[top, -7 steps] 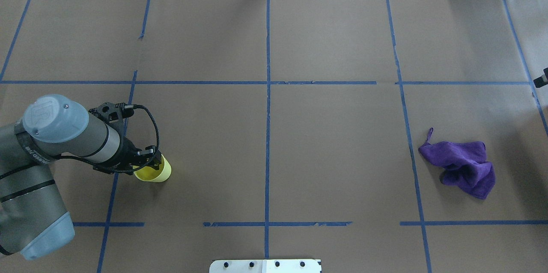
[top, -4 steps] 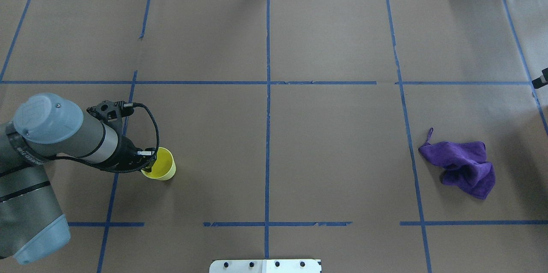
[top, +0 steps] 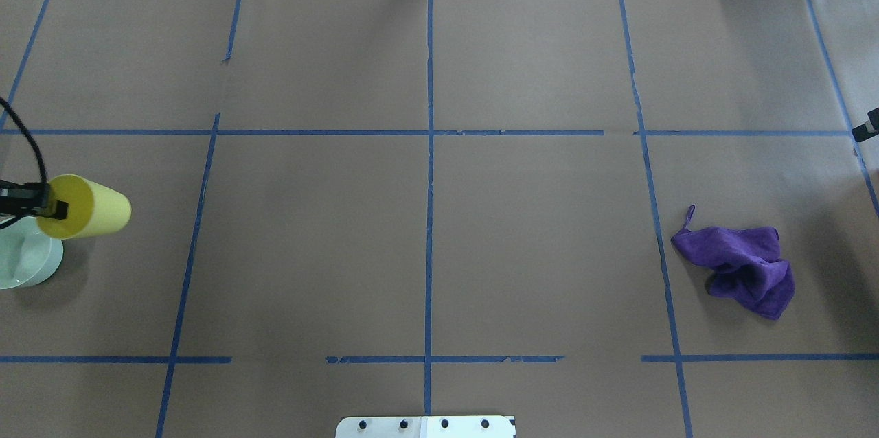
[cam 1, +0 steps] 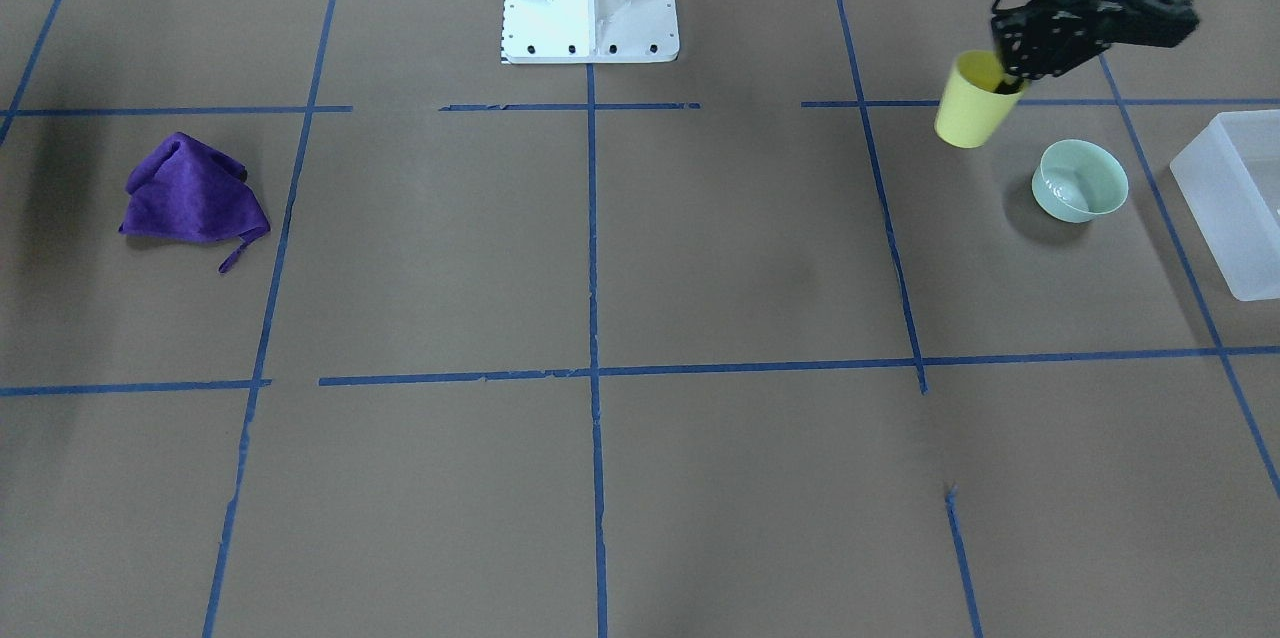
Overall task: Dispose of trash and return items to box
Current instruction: 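Lift the yellow cup and drop it into the clear bin with the left gripper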
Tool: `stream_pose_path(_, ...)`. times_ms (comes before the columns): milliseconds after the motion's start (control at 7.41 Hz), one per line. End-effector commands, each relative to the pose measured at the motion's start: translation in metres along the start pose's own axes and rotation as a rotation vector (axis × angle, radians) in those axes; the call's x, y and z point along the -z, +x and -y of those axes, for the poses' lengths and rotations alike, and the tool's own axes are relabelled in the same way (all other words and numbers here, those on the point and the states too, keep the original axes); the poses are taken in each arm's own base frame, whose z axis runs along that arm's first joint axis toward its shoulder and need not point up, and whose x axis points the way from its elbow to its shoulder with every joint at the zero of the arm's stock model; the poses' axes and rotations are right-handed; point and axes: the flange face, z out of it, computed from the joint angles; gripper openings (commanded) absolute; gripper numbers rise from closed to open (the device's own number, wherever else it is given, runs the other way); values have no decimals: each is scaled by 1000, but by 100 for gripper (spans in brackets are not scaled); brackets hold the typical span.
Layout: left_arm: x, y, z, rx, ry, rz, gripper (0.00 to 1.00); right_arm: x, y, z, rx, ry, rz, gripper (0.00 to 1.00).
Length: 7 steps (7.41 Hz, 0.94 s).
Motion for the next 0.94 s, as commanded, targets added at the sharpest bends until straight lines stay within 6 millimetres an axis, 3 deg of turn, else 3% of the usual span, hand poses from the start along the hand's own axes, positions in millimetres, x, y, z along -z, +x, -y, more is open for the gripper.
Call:
stream_pose_path(0, 4, -182, 17, -190, 0, 151, 0, -2, 1, -1, -4, -6, 9, 100)
stream_pose_path(135, -6, -270, 17, -269, -45, 137, 0, -1, 0, -1, -4, -5, 11, 100)
stream_pose_path(270, -7, -330, 44, -317, -35, 153, 0, -2, 0, -1, -2, -6, 11, 100)
stream_pose_path(405, -17, -372, 54, -309, -53, 164, 0, -2, 0, 0, -1, -8, 11, 100)
stream_pose_path(540, -32, -391, 60, -293, -77, 160, 0, -4, -2, -1, 2, -11, 11, 100)
stream_pose_path(810, -64, -426, 50, -217, -146, 147, 0, -10, -3, -1, 5, -23, 11, 100)
